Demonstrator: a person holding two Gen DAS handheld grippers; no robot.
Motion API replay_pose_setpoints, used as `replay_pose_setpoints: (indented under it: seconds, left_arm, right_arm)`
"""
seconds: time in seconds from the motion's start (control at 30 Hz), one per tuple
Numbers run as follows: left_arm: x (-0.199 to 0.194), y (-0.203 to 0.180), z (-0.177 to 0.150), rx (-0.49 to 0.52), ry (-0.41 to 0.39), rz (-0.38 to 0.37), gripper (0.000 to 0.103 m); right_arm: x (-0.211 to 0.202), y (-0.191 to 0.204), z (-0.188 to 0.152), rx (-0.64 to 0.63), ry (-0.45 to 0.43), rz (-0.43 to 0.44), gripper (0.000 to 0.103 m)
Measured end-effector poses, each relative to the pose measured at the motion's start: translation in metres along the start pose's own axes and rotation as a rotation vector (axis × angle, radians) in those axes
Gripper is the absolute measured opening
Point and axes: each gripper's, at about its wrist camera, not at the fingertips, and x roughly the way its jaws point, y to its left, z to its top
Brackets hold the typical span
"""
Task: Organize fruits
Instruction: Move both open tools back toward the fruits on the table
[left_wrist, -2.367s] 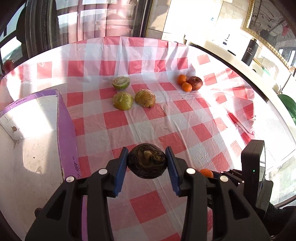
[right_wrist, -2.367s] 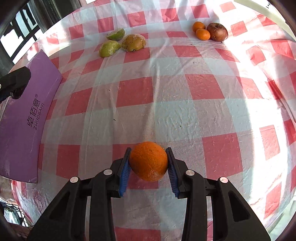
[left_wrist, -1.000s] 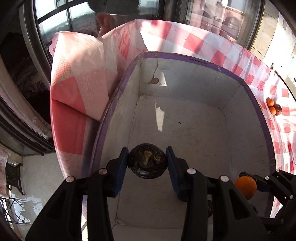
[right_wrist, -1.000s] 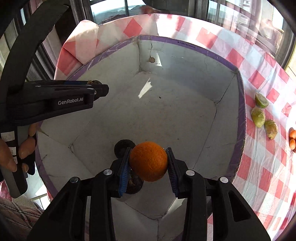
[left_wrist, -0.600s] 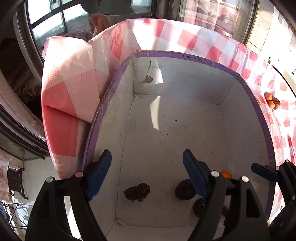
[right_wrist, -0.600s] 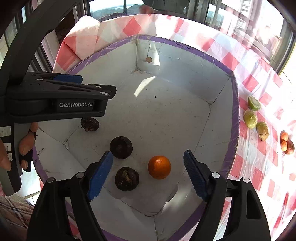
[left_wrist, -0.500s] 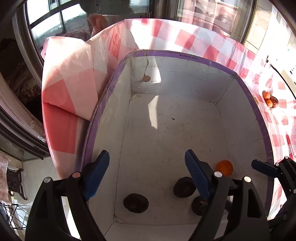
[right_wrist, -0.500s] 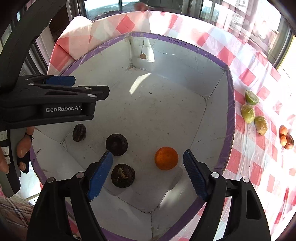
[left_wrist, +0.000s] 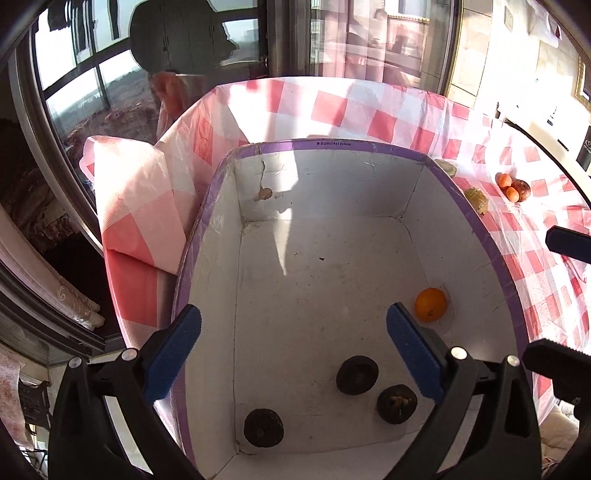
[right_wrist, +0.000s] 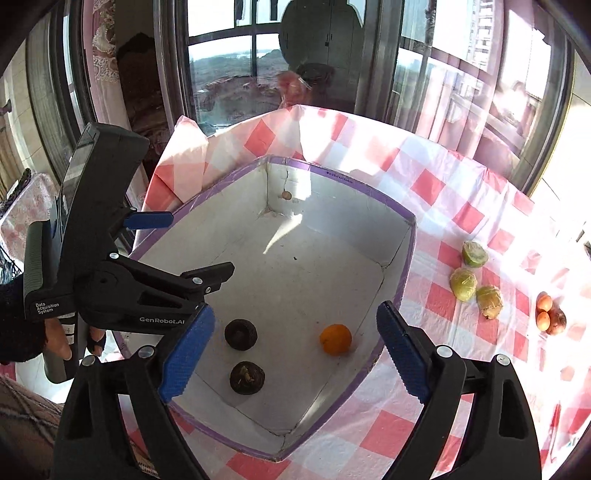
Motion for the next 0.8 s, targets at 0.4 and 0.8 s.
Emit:
replay_pose_setpoints:
  seconds: [0.4,0.8]
  left_arm:
    - [0.002,0.000,0.010,-0.184,0.029,0.054,0.101]
    - [-0.033,-0.055,0.054,-0.102,-0.128,0.101,0.101]
  right_arm:
    - [0.022,-0.039,-0.003,0.205,0.039,0.048,0.086]
    - [-0.040,-0.154,-0.026,0.168,-0.049,-0.165,0.086]
